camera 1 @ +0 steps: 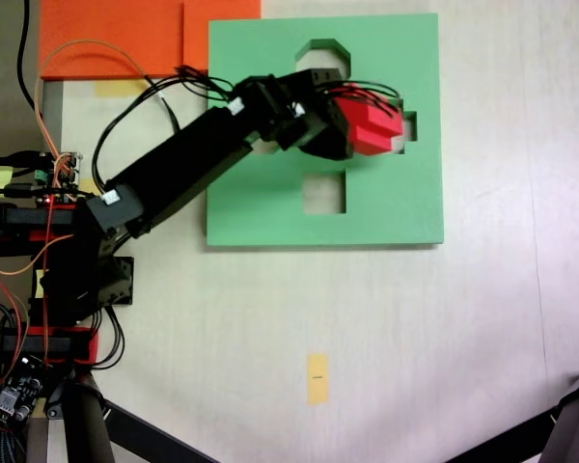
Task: Put the cross columnar block into the corresponding hole
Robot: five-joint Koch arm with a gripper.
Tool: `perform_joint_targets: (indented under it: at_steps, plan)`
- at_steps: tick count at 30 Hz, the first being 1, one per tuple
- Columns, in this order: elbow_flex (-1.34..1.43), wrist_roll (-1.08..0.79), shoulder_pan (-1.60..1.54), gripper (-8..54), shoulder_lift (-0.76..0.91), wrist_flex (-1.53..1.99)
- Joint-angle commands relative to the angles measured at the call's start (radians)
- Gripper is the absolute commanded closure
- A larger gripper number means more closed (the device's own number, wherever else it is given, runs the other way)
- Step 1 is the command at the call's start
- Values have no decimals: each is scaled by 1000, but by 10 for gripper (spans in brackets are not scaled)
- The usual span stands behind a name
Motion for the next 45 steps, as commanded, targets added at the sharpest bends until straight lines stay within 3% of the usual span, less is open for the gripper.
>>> perform_joint_targets:
  at_steps: [1, 19, 45]
  plan:
    - [-87, 29, -12, 285, 12, -83]
    - [-94, 29, -12, 259, -80, -140]
    - [-94, 190, -11, 243, -160, -179]
